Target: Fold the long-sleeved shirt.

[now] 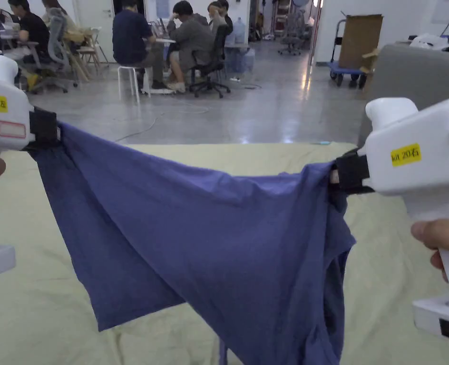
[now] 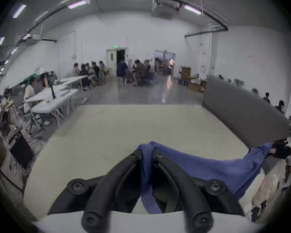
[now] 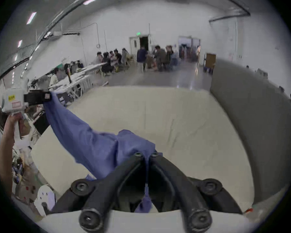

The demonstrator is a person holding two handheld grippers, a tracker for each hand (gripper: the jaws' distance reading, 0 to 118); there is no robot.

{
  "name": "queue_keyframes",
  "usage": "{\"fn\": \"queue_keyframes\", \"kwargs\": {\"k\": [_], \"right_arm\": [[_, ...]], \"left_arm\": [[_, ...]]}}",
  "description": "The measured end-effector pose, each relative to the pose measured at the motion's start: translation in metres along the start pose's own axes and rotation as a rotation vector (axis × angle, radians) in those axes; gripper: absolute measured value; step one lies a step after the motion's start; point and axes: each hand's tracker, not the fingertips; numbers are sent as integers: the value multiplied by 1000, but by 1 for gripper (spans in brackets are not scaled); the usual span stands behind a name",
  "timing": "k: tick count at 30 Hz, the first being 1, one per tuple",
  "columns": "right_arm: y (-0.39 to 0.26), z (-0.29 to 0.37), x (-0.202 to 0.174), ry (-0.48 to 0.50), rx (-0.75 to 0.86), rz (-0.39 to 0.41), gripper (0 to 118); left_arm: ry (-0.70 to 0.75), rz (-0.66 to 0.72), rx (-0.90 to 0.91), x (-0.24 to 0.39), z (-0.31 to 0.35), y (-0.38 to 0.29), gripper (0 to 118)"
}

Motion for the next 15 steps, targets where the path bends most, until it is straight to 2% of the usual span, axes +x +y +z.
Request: {"fn": "queue_keyframes", "kwargs": {"k": [3,4,7,8,11,15], "right_arm": [[73,9,2,-10,47,-6,0],[95,12,0,-35,63,15,0],[160,15,3,-104,98,66,0],[180,14,6,-100,102,55,0],[234,10,13,-106,130,38,0],[288,-4,15,-188,168,41,0]], "left_arm": [[-33,103,81,-13,15,61,7],[-28,141,117,-16,19,78,7],[17,122,172,-17,25,133,7],[52,112,187,-18,24,151,7],[34,123,194,-11,26,192,7],[50,121,219,-4,17,237,7]]}}
